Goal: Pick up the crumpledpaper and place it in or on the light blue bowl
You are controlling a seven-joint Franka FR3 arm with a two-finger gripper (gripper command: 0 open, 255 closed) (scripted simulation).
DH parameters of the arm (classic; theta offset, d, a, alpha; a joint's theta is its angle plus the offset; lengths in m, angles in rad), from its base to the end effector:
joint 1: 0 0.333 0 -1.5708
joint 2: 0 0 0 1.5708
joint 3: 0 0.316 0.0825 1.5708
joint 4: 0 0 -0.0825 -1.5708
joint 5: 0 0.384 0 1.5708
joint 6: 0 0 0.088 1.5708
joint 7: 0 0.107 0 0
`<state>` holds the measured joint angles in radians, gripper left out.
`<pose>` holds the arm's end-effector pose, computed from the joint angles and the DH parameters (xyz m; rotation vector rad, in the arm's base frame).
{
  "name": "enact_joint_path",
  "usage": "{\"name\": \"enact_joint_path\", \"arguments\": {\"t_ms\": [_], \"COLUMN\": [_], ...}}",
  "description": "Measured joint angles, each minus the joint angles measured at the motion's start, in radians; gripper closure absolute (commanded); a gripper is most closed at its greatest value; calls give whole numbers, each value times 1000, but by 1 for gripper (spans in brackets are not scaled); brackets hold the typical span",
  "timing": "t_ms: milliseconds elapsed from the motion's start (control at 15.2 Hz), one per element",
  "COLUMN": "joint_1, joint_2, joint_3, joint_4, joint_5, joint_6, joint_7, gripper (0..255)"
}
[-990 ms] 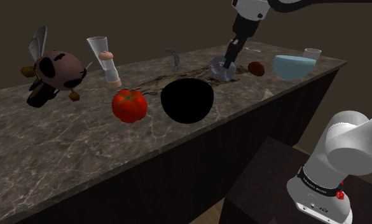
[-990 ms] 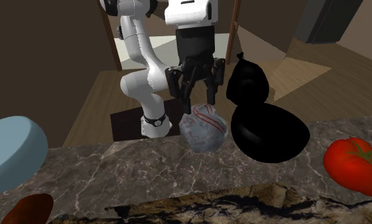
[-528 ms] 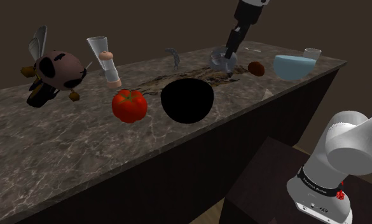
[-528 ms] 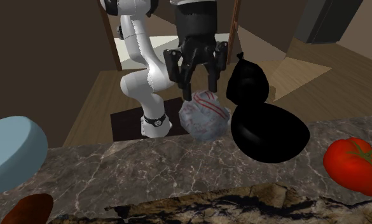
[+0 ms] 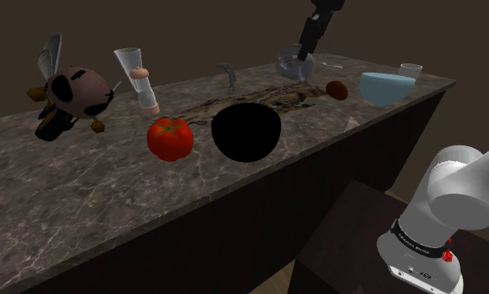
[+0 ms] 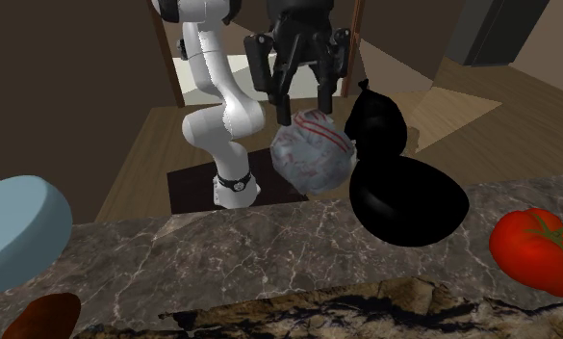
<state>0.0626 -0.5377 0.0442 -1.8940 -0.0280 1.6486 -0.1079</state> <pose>0.3794 0.0445 0.7317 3.0406 0.3202 0.4492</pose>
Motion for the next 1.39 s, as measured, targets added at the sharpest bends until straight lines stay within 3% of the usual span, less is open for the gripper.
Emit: {"name": "enact_joint_path", "arguments": {"t_ms": [396,1386], "joint_1": [-4,-63], "joint_2": [35,-88], "joint_3": [-8,-287], "joint_4": [111,101], "joint_5": [-2,-70], "joint_6": [-76,-171], "joint_7": [-13,-344], "gripper": [255,255]}}
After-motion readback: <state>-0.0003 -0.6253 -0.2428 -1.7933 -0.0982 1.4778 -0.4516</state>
